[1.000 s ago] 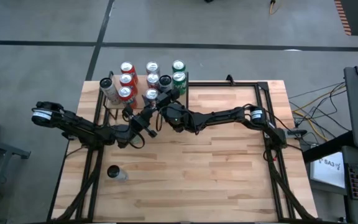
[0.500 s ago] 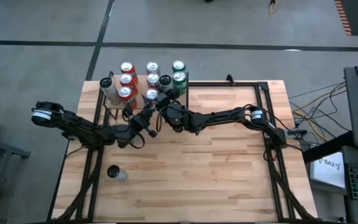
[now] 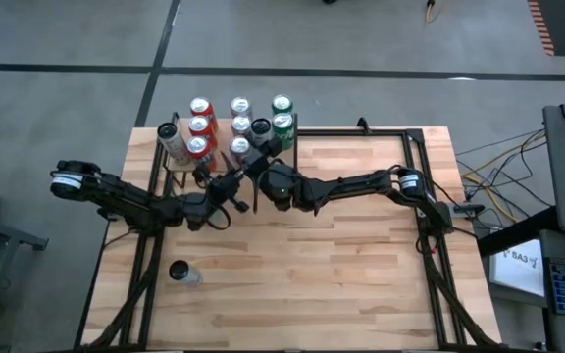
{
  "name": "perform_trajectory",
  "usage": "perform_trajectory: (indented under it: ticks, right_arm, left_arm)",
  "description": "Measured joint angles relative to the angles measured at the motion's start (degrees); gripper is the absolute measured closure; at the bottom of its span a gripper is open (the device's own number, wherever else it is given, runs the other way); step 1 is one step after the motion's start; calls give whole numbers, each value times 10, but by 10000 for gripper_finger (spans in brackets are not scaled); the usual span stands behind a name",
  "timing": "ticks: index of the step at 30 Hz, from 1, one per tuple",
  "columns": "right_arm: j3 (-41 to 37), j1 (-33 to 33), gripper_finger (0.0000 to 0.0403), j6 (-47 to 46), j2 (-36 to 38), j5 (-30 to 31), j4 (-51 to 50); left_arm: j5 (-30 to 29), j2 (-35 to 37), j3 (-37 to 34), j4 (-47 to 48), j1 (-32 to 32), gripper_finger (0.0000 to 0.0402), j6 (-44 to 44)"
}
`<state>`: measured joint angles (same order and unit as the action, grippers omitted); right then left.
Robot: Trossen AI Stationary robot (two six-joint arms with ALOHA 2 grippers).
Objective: Place canned beverage on shelf
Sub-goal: Adjust the white and blue soda can on the shelf
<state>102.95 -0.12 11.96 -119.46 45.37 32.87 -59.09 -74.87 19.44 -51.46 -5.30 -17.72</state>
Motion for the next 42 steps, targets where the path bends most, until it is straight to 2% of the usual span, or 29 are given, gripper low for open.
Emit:
perform_trajectory:
  ticks: [11,18,23,27,32,34,37,42]
  right_arm:
    - [-1,9,62,32,4,9,8]
    - [-1,33,62,65,34,13,-17]
    - [-1,46,62,48,82,10,-106]
    - [-1,46,68,-26,133,-22,-232]
    - [-1,30,94,-94,184,-132,-334]
    - [-1,23,109,-102,197,-160,-352]
    - [-1,14,140,-104,211,-169,-377]
    - [-2,-3,206,-105,222,-171,-411]
  left_arm:
    - [0,2,0,-2,-2,402,1]
    - [-14,18,0,-2,-44,402,-17]
    - [-19,58,0,-3,-78,402,-37]
    - [-19,108,0,-4,-104,402,-81]
    - [-14,180,10,-3,-131,402,-149]
    - [7,208,19,3,-137,402,-166]
    - [51,247,39,51,-142,402,-176]
    - [107,302,103,205,-143,402,-165]
